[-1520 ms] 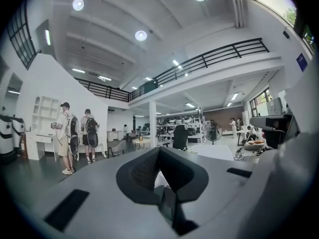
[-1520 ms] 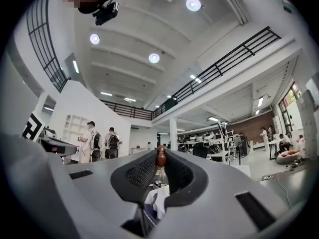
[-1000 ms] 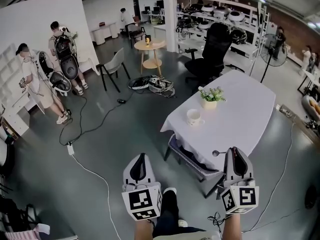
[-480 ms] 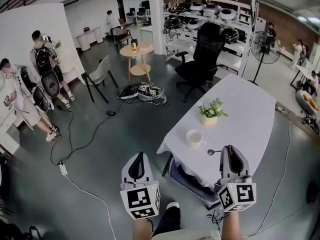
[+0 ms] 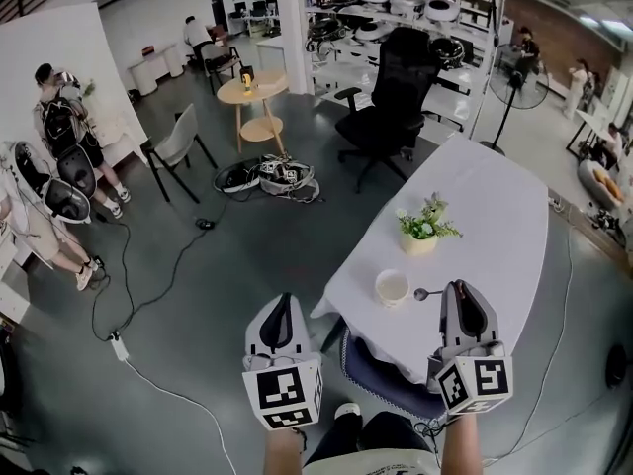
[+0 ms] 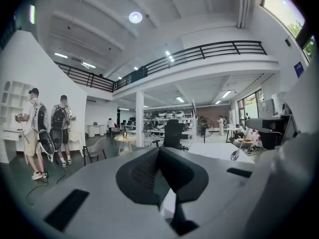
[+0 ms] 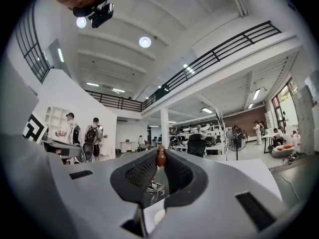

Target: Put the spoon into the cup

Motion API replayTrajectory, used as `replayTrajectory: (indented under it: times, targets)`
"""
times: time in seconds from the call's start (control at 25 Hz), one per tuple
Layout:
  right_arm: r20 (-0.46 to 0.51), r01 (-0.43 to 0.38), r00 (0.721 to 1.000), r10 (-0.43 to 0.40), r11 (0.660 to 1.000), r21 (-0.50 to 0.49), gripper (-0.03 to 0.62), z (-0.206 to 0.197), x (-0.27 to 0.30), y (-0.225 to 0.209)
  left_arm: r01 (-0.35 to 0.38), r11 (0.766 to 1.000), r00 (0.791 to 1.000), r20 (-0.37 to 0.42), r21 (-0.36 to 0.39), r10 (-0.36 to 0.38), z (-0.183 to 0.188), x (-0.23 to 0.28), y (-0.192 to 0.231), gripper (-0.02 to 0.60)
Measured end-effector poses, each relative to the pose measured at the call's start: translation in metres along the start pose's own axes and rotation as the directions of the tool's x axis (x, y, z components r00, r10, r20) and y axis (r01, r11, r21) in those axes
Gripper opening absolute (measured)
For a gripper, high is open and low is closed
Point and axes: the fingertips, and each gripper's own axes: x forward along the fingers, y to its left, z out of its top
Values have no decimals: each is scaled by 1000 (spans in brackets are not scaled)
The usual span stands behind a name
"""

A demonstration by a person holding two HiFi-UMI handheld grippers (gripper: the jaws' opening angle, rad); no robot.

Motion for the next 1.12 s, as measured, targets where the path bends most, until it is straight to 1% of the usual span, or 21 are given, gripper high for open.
replayTrajectory:
  times: [0.32, 0.44, 0.64, 0.92, 1.12]
  targets:
    - [-56, -9, 998, 9, 1000, 7, 55, -43, 64, -15, 24, 1000, 998, -49, -15, -25, -30, 71, 2, 14]
    - [-82, -25, 996, 26, 1000, 12, 56, -61, 86, -24, 18, 1000, 997, -70, -17, -19, -42, 96, -1, 14]
    - [-130, -43, 990, 49, 998, 49, 55, -89, 124, -43, 6, 1000, 993, -114, -26, -9, -61, 133, -7, 14]
    - [-211, -61, 974, 77, 995, 79, 55, -149, 172, -65, -7, 999, 981, -193, -49, -2, -112, 183, -17, 14]
    - [-260, -81, 960, 106, 991, 107, 55, -193, 202, -79, -15, 999, 969, -246, -47, 3, -146, 216, -27, 14]
